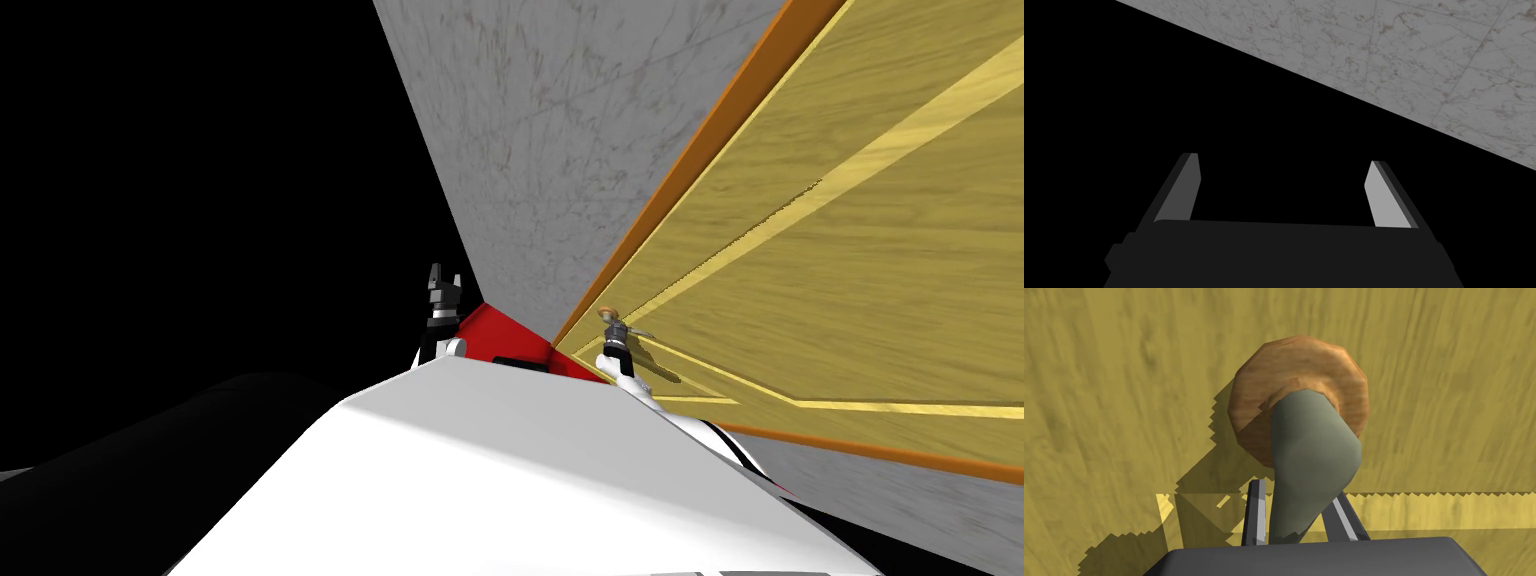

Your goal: Pull the door open

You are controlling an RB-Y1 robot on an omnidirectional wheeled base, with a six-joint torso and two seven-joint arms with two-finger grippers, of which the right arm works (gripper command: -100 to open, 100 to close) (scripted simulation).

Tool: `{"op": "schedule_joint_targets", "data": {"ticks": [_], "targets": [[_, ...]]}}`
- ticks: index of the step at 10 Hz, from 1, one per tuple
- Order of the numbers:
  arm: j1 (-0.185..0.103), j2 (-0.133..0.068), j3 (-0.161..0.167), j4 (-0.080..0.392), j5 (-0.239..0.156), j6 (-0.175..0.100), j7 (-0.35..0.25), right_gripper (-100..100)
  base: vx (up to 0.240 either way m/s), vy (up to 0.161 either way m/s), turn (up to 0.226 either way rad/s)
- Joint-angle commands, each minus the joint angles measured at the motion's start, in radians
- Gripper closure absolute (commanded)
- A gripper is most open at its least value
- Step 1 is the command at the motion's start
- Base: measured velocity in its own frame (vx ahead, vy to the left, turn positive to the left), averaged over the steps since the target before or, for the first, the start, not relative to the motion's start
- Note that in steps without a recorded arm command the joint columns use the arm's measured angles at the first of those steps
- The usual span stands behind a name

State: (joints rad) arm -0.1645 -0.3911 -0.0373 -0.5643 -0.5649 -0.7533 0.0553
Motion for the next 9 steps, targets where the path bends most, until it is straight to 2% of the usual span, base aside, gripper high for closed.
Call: {"op": "schedule_joint_targets", "data": {"ticks": [1, 3, 4, 9], "targets": [[0.000, 0.000, 0.000, 0.000, 0.001, -0.001, 0.002, 100, -0.012, 0.003, 0.003], [0.000, 0.000, 0.000, 0.000, 0.001, -0.001, 0.002, 100, 0.000, 0.000, 0.000], [0.004, -0.004, 0.014, -0.004, 0.009, 0.001, -0.013, 100, -0.110, -0.012, 0.082], [0.014, -0.025, 0.062, -0.023, 0.041, 0.002, -0.065, 100, -0.221, -0.027, 0.098]]}}
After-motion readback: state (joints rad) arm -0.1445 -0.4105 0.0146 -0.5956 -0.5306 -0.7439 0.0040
